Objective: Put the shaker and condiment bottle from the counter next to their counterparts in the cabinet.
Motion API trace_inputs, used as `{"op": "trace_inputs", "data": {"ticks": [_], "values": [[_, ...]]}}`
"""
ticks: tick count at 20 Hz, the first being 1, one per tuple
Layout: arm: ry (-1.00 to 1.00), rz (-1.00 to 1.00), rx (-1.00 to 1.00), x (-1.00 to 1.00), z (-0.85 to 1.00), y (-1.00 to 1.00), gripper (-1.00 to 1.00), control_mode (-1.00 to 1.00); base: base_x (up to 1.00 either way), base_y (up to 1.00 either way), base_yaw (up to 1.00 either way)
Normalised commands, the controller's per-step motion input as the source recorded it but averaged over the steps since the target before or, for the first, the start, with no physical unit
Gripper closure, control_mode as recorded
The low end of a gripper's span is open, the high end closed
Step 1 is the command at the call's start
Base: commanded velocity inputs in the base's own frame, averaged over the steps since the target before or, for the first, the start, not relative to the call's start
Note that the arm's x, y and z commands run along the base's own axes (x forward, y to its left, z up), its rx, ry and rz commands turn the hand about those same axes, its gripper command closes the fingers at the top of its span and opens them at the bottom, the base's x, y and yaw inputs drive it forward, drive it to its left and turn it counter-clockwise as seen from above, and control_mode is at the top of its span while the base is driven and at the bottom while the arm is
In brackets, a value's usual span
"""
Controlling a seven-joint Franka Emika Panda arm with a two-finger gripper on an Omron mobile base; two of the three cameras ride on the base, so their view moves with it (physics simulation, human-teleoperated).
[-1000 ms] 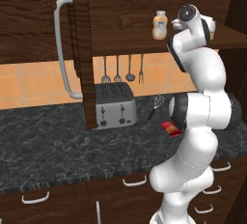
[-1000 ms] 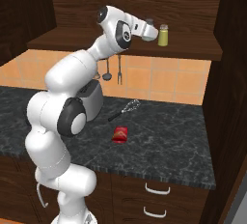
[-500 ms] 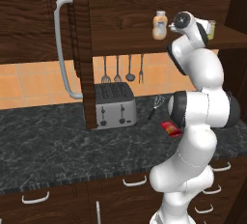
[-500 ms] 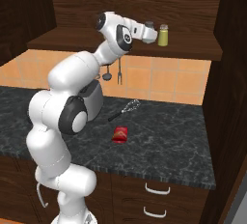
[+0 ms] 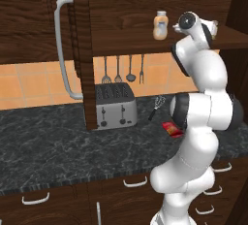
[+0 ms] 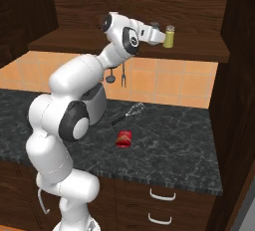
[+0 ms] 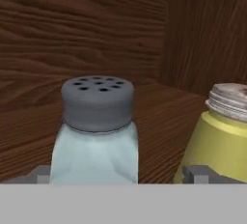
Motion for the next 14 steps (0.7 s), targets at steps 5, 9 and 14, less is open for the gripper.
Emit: {"op": "trace_inputs", "data": {"ticks": [5, 9, 14], "values": [[0.00, 0.00, 0.00, -0.50, 0.00, -0.02, -1.00, -1.00, 0.00, 0.00, 0.00], [0.00, 0.00, 0.00, -0.51, 0.00, 0.00, -1.00, -1.00, 0.00, 0.00, 0.00], [0.00, 0.01, 0.00, -0.54, 0.00, 0.00, -1.00, -1.00, 0.00, 0.00, 0.00]]}}
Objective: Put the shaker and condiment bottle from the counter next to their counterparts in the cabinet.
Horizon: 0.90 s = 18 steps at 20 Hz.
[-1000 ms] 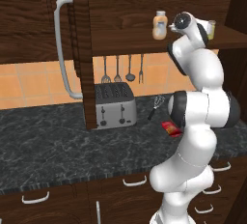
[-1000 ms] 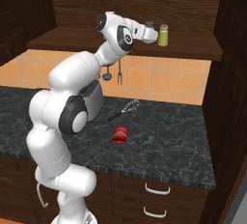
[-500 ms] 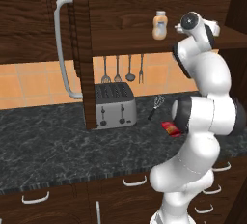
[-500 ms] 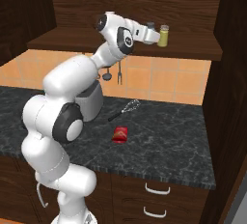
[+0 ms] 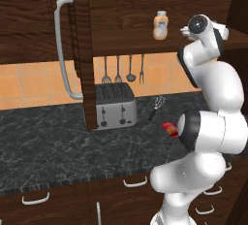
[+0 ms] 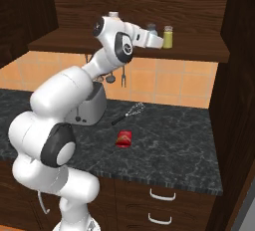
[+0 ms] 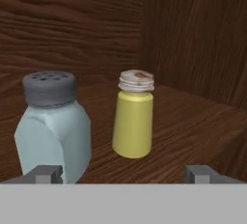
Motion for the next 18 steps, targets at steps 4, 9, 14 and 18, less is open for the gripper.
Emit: {"op": "trace_inputs", "data": {"ticks": [4, 9, 14, 18], "values": [[0.00, 0.03, 0.00, -0.64, 0.00, 0.00, -1.00, -1.00, 0.00, 0.00, 0.00], [0.00, 0.06, 0.00, -0.86, 0.00, 0.07, -1.00, -1.00, 0.00, 0.00, 0.00], [0.00, 0.16, -0.01, -1.00, -0.05, 0.32, -1.00, -1.00, 0.00, 0.00, 0.00], [0.05, 0.20, 0.00, -1.00, -0.25, 0.33, -1.00, -1.00, 0.00, 0.00, 0.00]]}}
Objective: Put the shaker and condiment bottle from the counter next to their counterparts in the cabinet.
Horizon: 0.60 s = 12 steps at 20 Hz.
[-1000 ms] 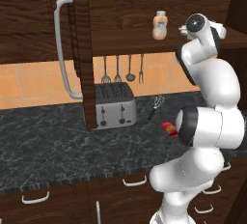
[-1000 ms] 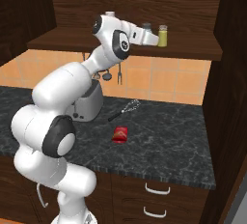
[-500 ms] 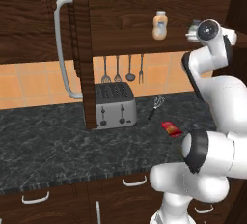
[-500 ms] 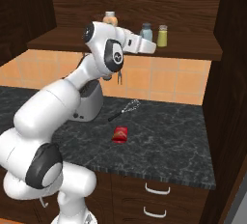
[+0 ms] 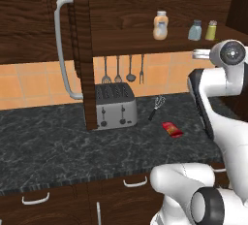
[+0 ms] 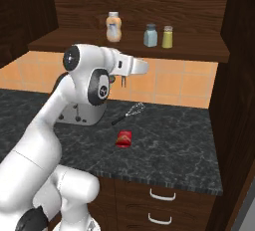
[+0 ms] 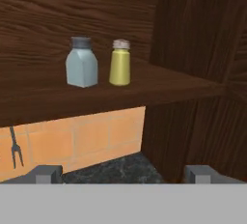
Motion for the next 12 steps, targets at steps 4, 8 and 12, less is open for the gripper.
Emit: {"op": "trace_inputs", "data": {"ticks": [4, 8, 12], "values": [[0.14, 0.23, 0.00, -0.76, -0.20, 0.15, -1.00, -1.00, 0.00, 0.00, 0.00], [0.32, 0.33, 0.13, -0.29, -0.31, 0.05, -1.00, -1.00, 0.00, 0.00, 0.00], [0.37, 0.34, 0.16, -0.01, -0.25, 0.23, -1.00, -1.00, 0.00, 0.00, 0.00]]}}
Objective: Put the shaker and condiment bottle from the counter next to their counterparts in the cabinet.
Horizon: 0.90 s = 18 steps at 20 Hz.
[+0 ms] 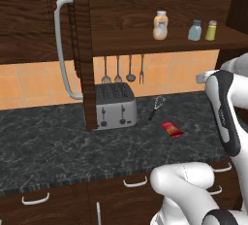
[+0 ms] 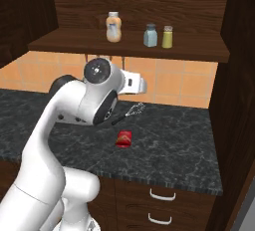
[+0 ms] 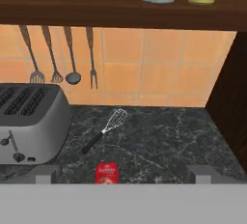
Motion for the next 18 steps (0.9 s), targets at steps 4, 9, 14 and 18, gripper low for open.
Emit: {"op": "trace_inputs", "data": {"ticks": [4, 9, 14, 18], "values": [[0.15, 0.07, 0.02, 0.00, -0.30, 0.41, -1.00, -1.00, 0.00, 0.00, 0.00], [0.01, 0.00, 0.00, 0.00, -0.78, 0.58, -1.00, -1.00, 0.00, 0.00, 0.00], [0.00, 0.00, 0.01, -0.02, -0.79, 0.41, -1.00, -1.00, 0.00, 0.00, 0.00], [0.03, 0.00, 0.04, 0.08, -0.53, 0.10, -1.00, -1.00, 0.00, 0.00, 0.00]]}}
